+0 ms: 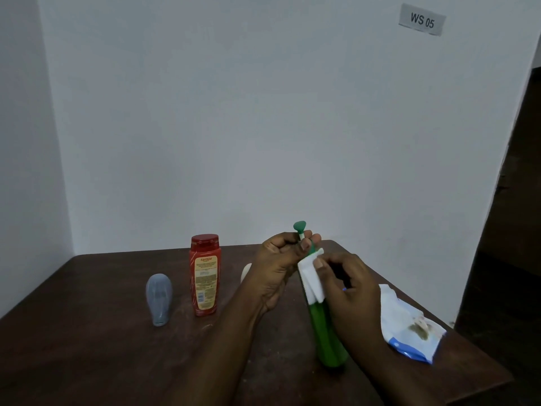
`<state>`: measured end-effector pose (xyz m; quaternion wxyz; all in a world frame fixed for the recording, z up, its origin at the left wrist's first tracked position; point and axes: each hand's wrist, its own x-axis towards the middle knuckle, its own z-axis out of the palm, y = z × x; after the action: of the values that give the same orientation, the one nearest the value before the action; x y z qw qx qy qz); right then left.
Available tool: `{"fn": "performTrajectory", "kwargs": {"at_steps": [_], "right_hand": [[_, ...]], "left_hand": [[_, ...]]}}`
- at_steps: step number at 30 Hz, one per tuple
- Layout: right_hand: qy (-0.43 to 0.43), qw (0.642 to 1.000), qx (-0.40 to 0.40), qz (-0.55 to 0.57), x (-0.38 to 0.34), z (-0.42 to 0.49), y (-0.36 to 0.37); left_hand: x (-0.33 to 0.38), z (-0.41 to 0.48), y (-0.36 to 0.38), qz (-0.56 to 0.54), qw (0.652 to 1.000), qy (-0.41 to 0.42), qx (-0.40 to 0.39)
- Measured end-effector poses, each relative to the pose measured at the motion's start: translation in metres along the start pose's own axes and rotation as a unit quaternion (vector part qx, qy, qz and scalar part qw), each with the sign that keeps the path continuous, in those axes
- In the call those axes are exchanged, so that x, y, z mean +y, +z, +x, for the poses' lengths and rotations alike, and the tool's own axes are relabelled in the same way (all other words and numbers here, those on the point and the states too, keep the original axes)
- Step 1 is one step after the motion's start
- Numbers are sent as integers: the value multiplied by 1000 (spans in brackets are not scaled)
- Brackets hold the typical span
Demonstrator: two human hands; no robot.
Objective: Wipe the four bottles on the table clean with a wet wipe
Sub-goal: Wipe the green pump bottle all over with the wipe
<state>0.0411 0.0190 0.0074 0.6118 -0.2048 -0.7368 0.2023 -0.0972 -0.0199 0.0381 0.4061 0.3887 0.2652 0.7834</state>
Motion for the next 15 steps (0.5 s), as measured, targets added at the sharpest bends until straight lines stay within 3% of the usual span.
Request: {"fn": "performTrajectory", "kwargs": {"at_steps": [3, 7, 15], "right_hand": [[-9, 1000, -1, -14, 3, -5, -1], [-41, 994, -61, -80, 16, -29, -10], [127, 970, -180, -107, 41, -57, -41]], "left_hand": [[-1, 1, -1, 5, 1000, 5, -2], [-1, 4, -4, 12, 1000, 12, 2], [-3, 5, -5, 10, 1000, 13, 11]]}}
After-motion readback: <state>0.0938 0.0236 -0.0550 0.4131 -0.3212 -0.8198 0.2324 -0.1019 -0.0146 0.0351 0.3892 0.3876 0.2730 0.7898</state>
